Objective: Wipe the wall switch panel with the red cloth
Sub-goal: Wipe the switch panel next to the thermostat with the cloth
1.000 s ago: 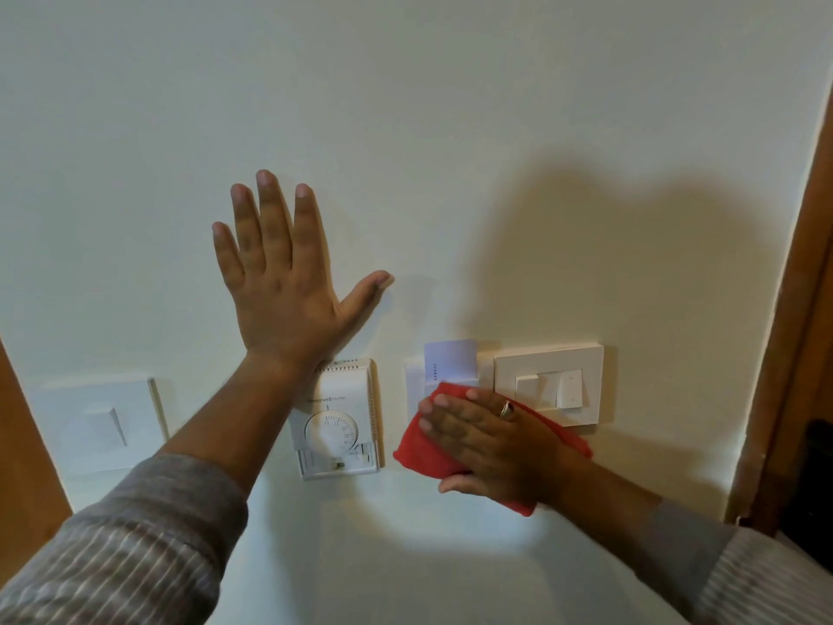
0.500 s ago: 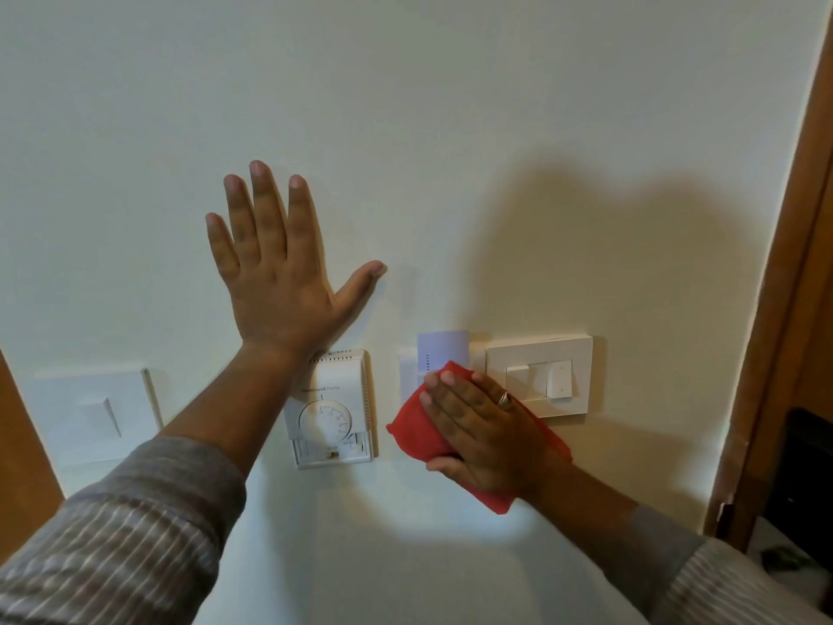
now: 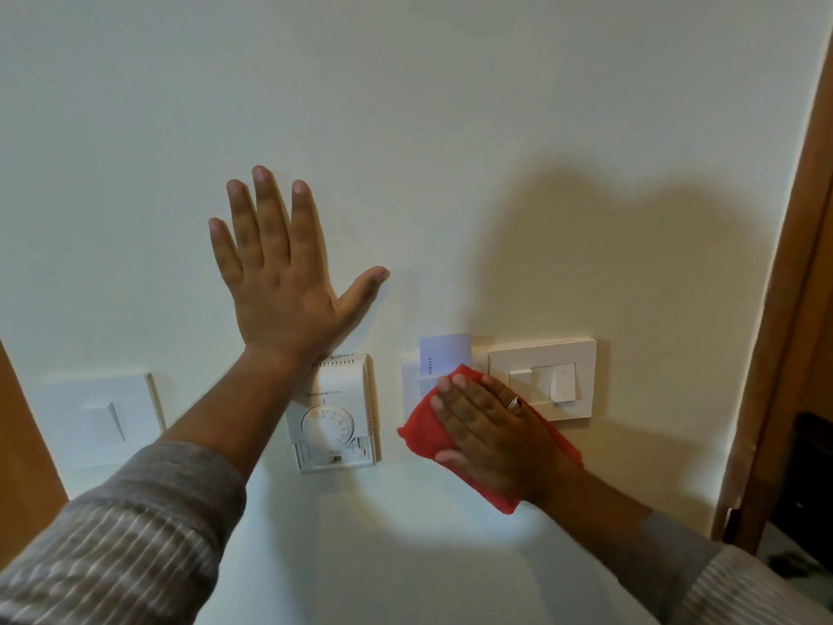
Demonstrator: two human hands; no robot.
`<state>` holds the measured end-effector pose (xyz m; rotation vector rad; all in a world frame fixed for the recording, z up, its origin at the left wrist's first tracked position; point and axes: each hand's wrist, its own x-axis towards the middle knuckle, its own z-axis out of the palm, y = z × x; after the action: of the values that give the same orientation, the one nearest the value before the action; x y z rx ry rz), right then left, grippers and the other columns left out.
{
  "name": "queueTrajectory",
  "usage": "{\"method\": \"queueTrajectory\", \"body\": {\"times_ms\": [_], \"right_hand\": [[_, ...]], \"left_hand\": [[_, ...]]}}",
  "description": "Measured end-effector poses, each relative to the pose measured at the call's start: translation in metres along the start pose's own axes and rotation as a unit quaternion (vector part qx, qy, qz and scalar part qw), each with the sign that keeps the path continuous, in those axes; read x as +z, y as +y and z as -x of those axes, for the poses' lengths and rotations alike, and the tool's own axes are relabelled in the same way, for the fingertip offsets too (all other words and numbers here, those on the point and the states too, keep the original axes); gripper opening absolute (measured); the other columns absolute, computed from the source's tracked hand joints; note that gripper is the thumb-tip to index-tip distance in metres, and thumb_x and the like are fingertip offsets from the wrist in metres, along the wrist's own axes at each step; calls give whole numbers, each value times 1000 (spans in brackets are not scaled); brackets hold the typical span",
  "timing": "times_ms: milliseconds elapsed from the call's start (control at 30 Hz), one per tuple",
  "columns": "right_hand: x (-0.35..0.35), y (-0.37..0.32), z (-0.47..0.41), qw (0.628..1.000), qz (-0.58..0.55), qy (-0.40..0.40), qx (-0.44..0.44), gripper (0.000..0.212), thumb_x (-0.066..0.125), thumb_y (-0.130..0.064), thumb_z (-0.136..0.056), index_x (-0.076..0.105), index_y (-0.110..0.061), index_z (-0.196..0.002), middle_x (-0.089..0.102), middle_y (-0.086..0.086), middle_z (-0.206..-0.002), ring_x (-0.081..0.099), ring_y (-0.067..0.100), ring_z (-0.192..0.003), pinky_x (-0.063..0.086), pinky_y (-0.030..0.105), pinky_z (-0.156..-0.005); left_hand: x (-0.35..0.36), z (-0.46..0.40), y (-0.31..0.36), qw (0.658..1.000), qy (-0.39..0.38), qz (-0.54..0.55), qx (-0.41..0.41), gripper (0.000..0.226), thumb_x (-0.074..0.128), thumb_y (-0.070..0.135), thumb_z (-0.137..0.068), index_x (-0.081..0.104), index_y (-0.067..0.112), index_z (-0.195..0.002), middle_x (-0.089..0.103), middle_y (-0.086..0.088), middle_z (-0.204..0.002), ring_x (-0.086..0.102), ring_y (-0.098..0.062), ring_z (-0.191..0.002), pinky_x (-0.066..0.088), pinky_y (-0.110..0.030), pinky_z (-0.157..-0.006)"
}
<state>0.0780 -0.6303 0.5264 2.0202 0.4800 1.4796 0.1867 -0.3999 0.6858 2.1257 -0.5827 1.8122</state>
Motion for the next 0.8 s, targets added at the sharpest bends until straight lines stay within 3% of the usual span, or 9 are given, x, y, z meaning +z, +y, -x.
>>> {"method": "queueTrajectory", "body": {"times_ms": [133,267,333,400,467,567,667,733,800], "right_hand": [[10,-21,-17,998,37,8,54,78,44,-49,-102,17,1,-155,13,19,-162,16,37,-150,5,49,-125],[5,-14,-14,1000,-9,-9,-12,71,43,-48,-103,22,-4,-155,18,16,-162,14,33,-153,9,47,-125],[-3,-9,-13,998,-55,-20,-6,59,42,-37,-106,26,-4,-152,21,14,-160,14,30,-153,10,45,-125],[-8,-8,-16,994,-82,4,71,44,38,-18,-107,37,-1,-148,26,19,-159,18,33,-152,15,45,-124],[-15,-14,-24,981,-74,28,176,36,39,-12,-107,53,-3,-139,34,24,-156,25,36,-148,26,47,-120],[-29,-20,-33,953,14,36,301,35,52,-33,-102,68,-14,-128,59,22,-134,53,41,-119,52,53,-92],[-49,-16,-40,906,-29,-8,423,65,50,-60,-94,64,-8,-130,68,15,-108,62,36,-92,54,45,-71],[-58,-15,-43,866,-123,-46,482,70,61,-60,-86,62,-6,-130,69,14,-107,63,37,-95,53,47,-75],[-66,-17,-49,815,-232,-77,525,60,71,-48,-85,61,-9,-130,68,11,-114,60,34,-105,49,43,-87]], "left_hand": [[2,-1,-1,1000,1,-4,5,109,37,84,-88,13,6,-161,12,-29,-167,10,-49,-154,4,-64,-122],[2,0,-2,1000,-4,1,7,108,37,82,-89,12,6,-161,11,-29,-167,9,-49,-154,5,-65,-122],[2,0,-2,1000,-4,3,10,107,38,81,-89,11,7,-161,11,-29,-167,9,-49,-154,6,-65,-123],[3,0,-4,1000,-5,6,10,107,38,81,-89,10,8,-161,10,-28,-167,9,-49,-155,6,-65,-123],[4,0,-4,1000,-6,8,12,107,37,82,-89,8,9,-162,9,-27,-168,8,-48,-155,6,-64,-123],[5,0,-4,1000,-2,3,13,106,37,82,-89,10,9,-161,11,-27,-167,10,-48,-154,6,-63,-123],[4,-1,-4,1000,-9,3,11,106,37,82,-89,10,9,-161,12,-28,-167,11,-49,-154,6,-64,-123],[-1,-1,-2,1000,-25,4,6,107,37,82,-89,11,9,-161,11,-28,-167,10,-49,-154,5,-64,-123],[-9,-1,-2,998,-57,13,3,105,37,81,-90,11,9,-162,9,-28,-168,8,-49,-155,2,-62,-123]]}}
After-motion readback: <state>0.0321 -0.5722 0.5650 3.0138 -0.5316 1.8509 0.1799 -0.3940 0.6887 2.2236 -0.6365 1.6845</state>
